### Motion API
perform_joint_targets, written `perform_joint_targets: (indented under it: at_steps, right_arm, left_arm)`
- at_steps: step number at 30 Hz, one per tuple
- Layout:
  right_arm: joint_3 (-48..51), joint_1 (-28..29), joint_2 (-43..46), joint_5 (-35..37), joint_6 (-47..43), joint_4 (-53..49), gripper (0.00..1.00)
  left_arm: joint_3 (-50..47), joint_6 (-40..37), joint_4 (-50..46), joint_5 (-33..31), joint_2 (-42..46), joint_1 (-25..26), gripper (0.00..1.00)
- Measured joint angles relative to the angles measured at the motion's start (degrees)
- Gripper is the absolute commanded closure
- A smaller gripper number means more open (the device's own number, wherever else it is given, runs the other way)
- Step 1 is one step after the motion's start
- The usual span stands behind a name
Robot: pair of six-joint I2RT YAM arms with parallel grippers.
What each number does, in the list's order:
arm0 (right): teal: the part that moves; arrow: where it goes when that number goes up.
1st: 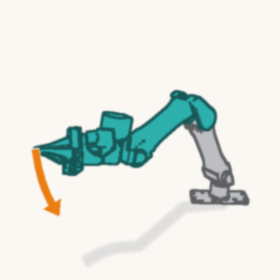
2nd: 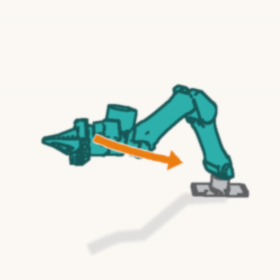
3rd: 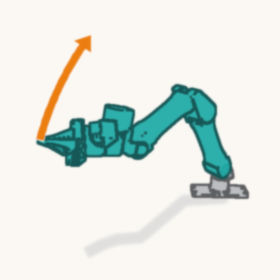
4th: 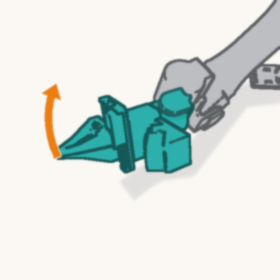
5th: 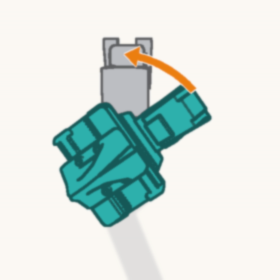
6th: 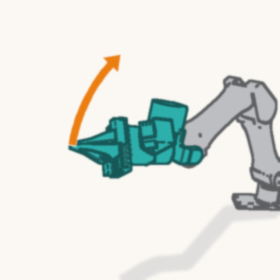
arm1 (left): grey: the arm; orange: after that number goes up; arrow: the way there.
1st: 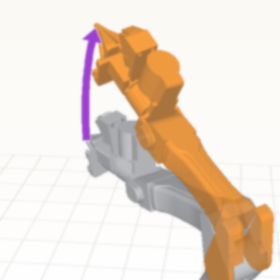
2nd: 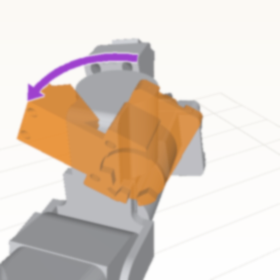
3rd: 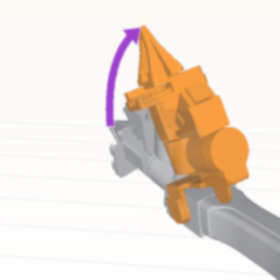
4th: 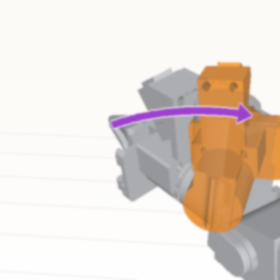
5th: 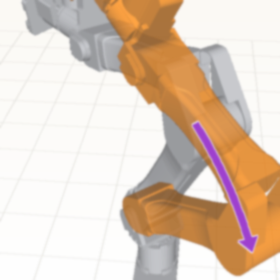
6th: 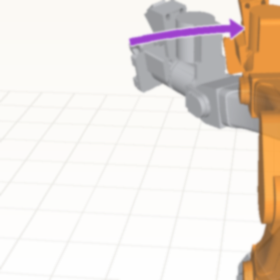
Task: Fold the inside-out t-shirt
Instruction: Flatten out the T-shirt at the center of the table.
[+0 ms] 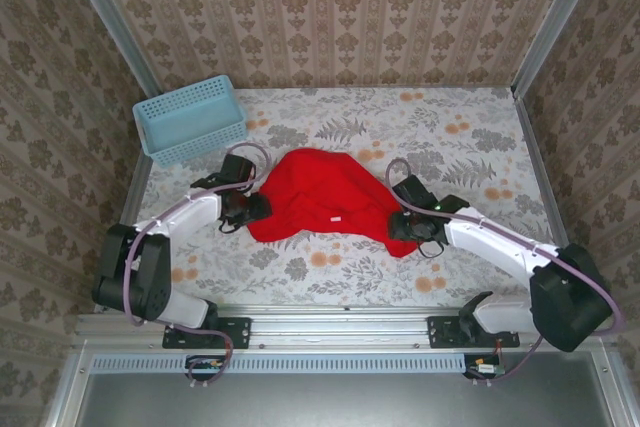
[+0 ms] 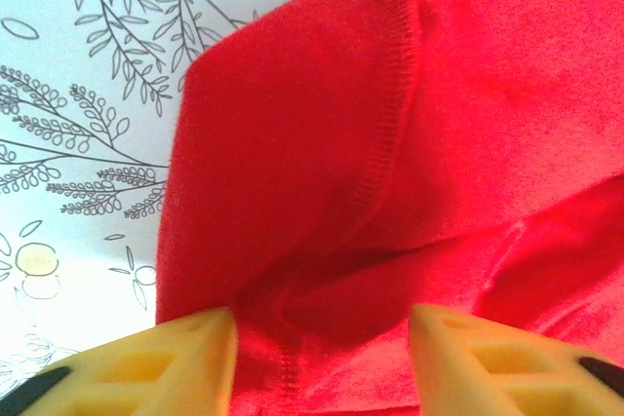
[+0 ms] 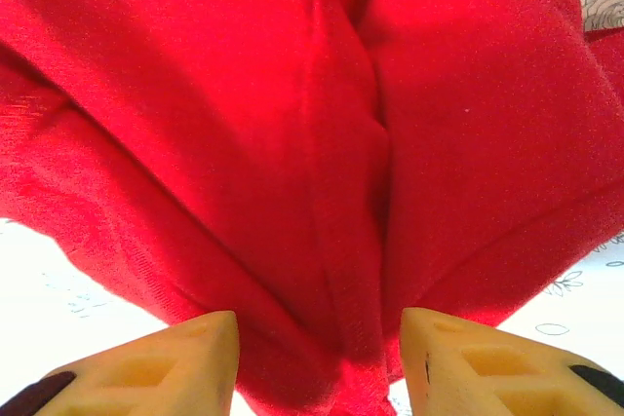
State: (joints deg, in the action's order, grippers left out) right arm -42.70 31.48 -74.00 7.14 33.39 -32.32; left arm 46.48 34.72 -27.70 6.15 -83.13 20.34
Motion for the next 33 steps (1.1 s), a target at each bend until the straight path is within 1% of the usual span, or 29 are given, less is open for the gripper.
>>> perform_joint_targets:
  at_steps: [3,10,13,17,23,27,33]
  right_arm:
    - [0.0,0.0,-0.7,0.1,0.0,0.2,0.58]
    - [0.0,0.0,-2.5,-0.2,-0.3,1.1,0.87]
    - [0.0,0.0,-2.3,-0.1,-0.3,1.3,0.95]
    - [0.0,0.0,0.3,0.6,-0.4,0.9,1.0]
    - [-0.3,0.0,7.5,3.4,-1.5,-1.6,1.0]
    - [-3.1,0.0,11.8,5.8,-3.0,-6.3,1.0]
    - [-14.2,-0.2,19.5,9.3,-6.6,-14.2,1.0]
  left_arm:
    - [0.0,0.0,0.5,0.0,-1.2,-0.2,0.67]
    - [0.0,-0.3,1.2,1.1,-2.3,-0.2,0.9]
    - [0.0,-0.7,1.1,1.3,-2.3,-0.2,0.99]
    - [0.1,-1.1,0.5,1.3,-1.2,-0.2,1.0]
    - [0.9,-1.3,-1.8,0.7,6.0,-0.2,1.0]
    - [3.5,-1.9,-4.6,-0.3,14.6,-0.3,1.0]
    - [12.3,-3.4,-8.4,-0.6,28.9,-2.6,1.0]
